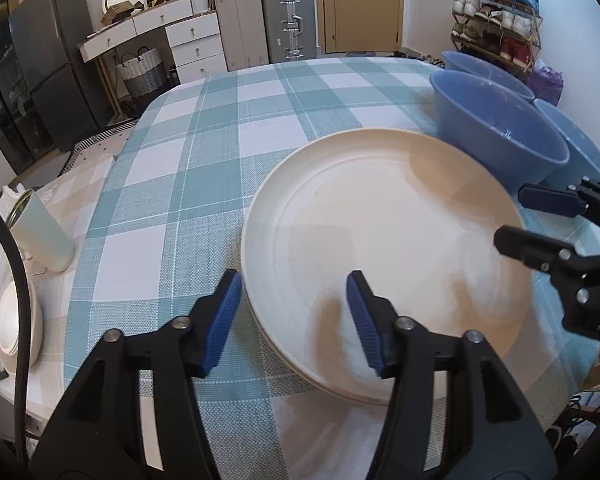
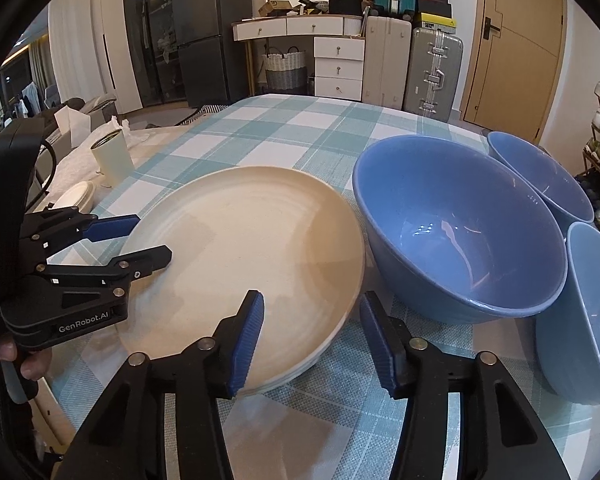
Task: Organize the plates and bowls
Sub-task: 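Lower the cream plate onto the stack and open both grippers, then move both grippers to the rim of the nearest light-blue bowl, then close both grippers on the light-blue bowl rim, then lift the light-blue bowl with both grippers over the other bowls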
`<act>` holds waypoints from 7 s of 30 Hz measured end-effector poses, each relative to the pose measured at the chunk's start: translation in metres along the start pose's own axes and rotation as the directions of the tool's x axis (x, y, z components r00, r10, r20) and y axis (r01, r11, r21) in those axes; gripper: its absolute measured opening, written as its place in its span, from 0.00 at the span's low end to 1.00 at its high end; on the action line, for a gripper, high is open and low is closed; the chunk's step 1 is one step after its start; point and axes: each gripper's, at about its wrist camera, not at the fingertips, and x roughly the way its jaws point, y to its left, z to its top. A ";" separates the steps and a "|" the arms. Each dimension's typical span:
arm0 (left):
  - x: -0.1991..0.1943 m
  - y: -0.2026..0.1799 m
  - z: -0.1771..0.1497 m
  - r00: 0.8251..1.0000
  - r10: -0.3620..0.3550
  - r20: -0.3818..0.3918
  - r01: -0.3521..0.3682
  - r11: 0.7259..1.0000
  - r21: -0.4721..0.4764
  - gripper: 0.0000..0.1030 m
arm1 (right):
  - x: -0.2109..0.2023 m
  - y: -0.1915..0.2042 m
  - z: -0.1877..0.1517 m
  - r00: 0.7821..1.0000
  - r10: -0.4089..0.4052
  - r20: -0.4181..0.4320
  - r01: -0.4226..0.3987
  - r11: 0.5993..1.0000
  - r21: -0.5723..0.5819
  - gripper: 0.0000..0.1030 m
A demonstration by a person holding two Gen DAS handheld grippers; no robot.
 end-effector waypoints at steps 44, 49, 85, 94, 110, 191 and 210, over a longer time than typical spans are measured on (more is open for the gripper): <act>-0.070 -0.013 0.073 0.983 -0.093 0.156 0.109 0.989 -0.099 0.98 | -0.121 -0.069 0.032 0.970 -0.092 0.225 0.090 0.996 0.016 0.99; -0.072 -0.029 0.093 0.979 -0.101 0.178 0.114 0.991 -0.067 0.98 | -0.132 -0.089 0.040 0.965 -0.104 0.239 0.095 0.994 0.048 0.99; -0.030 -0.140 0.232 0.970 -0.188 0.151 0.180 0.981 0.068 0.98 | -0.182 -0.277 0.084 0.949 -0.248 0.194 0.179 0.932 0.316 0.99; 0.002 -0.165 0.255 0.974 -0.198 0.110 0.188 0.978 0.091 0.98 | -0.161 -0.300 0.093 0.957 -0.240 0.160 0.179 0.929 0.324 0.99; 0.049 -0.179 0.280 0.979 -0.195 0.053 0.189 0.976 0.107 0.98 | -0.111 -0.319 0.105 0.974 -0.202 0.106 0.156 0.929 0.336 0.99; 0.162 -0.247 0.293 0.944 -0.307 -0.117 0.321 0.940 0.119 0.22 | -0.001 -0.343 0.098 0.976 -0.201 -0.078 0.216 0.928 0.305 0.24; 0.072 -0.224 0.296 0.959 -0.284 0.021 0.279 0.952 0.129 0.22 | -0.058 -0.301 0.121 0.971 -0.238 0.033 0.222 0.941 0.254 0.24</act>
